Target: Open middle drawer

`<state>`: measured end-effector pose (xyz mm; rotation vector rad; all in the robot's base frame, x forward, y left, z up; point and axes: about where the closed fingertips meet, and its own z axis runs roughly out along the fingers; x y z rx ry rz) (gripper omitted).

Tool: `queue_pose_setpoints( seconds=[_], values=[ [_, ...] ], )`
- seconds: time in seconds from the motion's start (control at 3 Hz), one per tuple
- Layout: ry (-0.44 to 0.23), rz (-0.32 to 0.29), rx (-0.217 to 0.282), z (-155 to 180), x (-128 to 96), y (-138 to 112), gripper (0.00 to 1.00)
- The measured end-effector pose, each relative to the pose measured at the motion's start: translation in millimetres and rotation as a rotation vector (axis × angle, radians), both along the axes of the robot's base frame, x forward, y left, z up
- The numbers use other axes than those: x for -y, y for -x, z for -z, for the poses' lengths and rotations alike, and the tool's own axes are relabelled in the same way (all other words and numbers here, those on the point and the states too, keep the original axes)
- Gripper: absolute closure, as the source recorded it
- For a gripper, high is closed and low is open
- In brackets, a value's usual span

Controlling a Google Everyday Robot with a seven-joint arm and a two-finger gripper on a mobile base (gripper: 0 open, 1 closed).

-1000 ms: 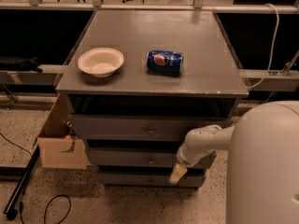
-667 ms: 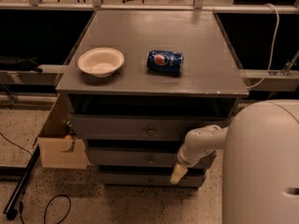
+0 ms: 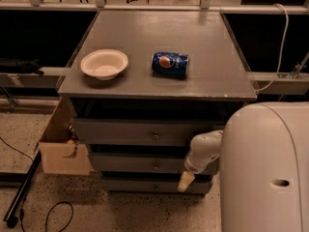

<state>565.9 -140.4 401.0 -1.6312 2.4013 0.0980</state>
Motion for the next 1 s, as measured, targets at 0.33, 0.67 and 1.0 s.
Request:
queue_pose_setpoints(
  seconds=[0.33, 0.67, 1.0],
  values=[
    [0.0, 0.0, 0.0, 0.0, 0.0, 0.0, 0.0],
    [0.0, 0.0, 0.0, 0.0, 0.0, 0.0, 0.13],
    [0.0, 0.0, 0.0, 0.0, 0.0, 0.0, 0.37]
  ],
)
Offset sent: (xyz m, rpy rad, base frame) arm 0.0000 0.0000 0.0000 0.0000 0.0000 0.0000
